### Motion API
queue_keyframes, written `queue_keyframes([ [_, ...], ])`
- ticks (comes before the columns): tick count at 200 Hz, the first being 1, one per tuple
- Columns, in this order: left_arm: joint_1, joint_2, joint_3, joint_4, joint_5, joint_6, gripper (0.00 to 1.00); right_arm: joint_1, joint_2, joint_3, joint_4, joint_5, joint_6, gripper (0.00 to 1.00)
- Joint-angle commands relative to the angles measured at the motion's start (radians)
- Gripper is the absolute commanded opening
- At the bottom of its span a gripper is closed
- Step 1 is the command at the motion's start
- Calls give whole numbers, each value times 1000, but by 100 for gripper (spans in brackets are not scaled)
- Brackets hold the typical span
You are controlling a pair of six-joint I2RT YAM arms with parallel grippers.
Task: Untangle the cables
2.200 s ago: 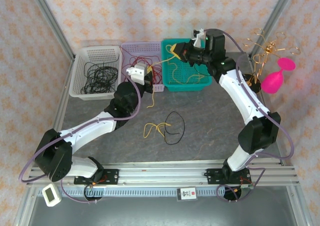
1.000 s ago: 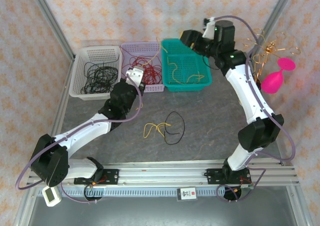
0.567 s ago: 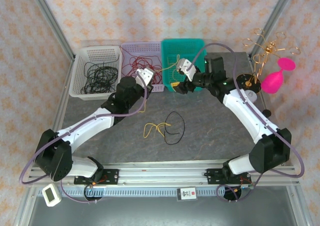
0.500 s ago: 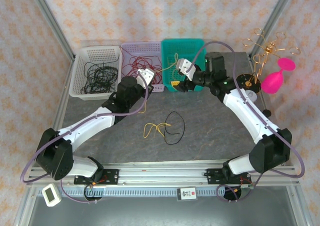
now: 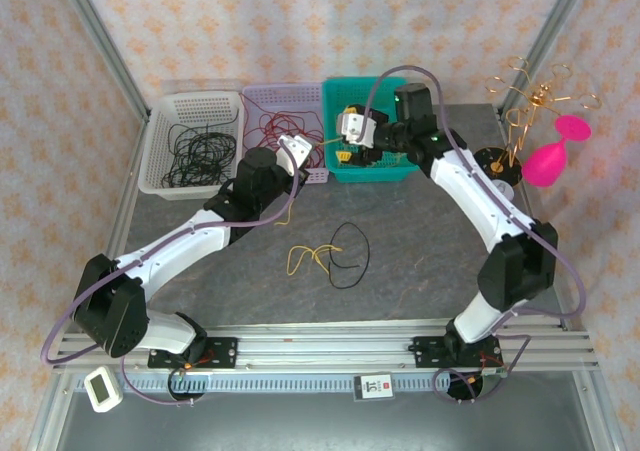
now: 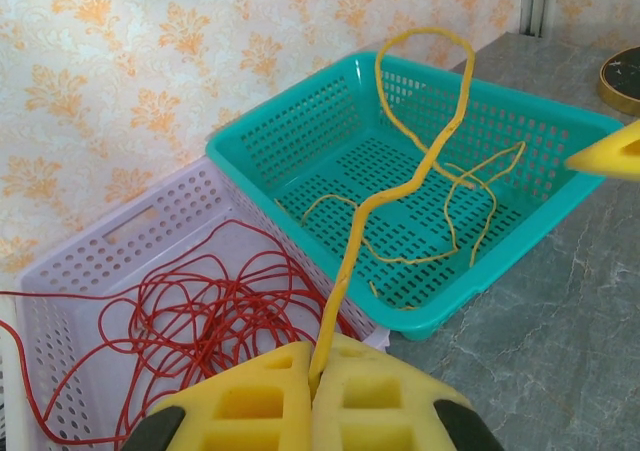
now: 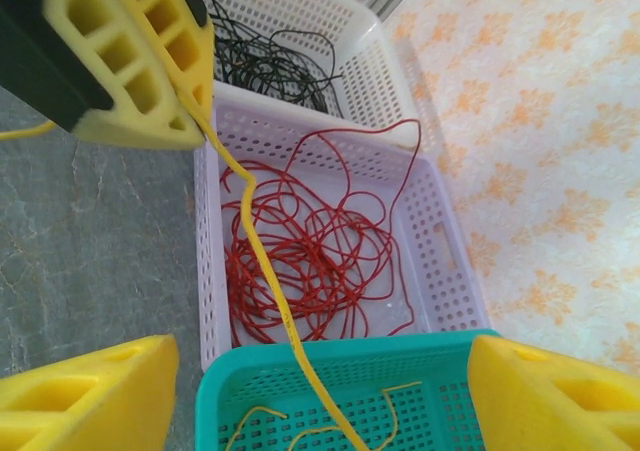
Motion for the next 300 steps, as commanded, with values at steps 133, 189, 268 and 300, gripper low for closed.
queue_keyframes([
  [133,-14,29,70,21,22,-62,67,-77,212,243,-89,26,313,5],
  [189,-13,-61,65,-8,-93,-121,74,-193,269,222,-35,-13,535,0],
  [268,-5,-238,-71,-77,-184,-186,75,-294,472,339,61,72,821,0],
  [300,-2,-272,-103,-89,-183,-197,75,-294,513,371,46,179,887,0],
])
